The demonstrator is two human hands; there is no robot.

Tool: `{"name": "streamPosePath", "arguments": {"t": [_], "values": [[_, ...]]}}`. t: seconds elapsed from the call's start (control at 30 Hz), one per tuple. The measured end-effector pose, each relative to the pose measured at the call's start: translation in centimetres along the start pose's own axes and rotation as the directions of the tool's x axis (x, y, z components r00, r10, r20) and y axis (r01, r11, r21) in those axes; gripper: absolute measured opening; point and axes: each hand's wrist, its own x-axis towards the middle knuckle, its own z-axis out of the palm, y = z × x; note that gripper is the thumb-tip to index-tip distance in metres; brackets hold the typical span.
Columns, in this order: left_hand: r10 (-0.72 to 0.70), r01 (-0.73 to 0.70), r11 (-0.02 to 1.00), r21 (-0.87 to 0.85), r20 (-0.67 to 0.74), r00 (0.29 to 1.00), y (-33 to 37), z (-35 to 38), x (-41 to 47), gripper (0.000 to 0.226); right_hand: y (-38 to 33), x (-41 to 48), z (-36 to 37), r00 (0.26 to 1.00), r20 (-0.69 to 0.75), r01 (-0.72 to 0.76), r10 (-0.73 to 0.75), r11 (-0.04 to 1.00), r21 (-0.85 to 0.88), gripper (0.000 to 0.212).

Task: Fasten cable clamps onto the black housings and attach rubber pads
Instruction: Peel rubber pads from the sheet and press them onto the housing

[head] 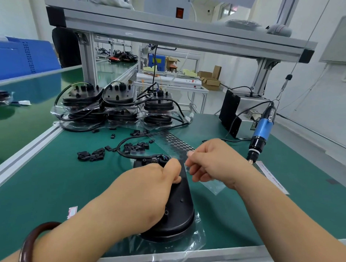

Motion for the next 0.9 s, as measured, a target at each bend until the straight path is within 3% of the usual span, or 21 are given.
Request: {"name": "streamPosePath", "arguments": {"t": [0.13, 0.3, 0.7, 0.77, 0.83, 0.9], "values": [[0.025, -0.023, 0.998, 0.062, -0.034, 0.999, -0.1, 0.5, -0.1, 0.037, -0.2, 0.0, 0.7, 0.999, 0.001, 0.032, -0.032, 0.999, -0.012, 0.033], [0.069, -0.064, 0.995, 0.079, -0.069, 0.995, -0.5, 1.0, -0.3, 0.030, -0.3, 0.1, 1.2, 0.999, -0.002, 0.034, -0.034, 0.999, -0.003, 0.032], [0.007, -0.008, 1.000, -0.012, -0.091, 0.996, 0.3, 0.7, -0.3, 0.037, 0.0, 0.0, 1.5, 0.996, 0.008, 0.089, -0.089, 0.995, -0.035, 0.037], [-0.003, -0.004, 0.997, -0.081, -0.092, 0.996, 0.0, 0.3, -0.1, 0.034, 0.2, -0.1, 1.6, 0.995, 0.006, 0.099, -0.099, 0.993, -0.066, 0.034], [-0.073, 0.047, 0.965, -0.257, -0.091, 0.993, -1.3, -1.1, 1.3, 0.032, 0.5, 0.0, 1.6, 0.995, -0.004, 0.098, -0.099, 0.991, -0.094, 0.028], [-0.283, 0.160, 0.846, -0.508, -0.175, 0.943, -4.4, -3.1, 3.7, 0.038, 0.7, 0.1, 1.6, 0.995, -0.004, 0.102, -0.103, 0.986, -0.131, 0.028]]}}
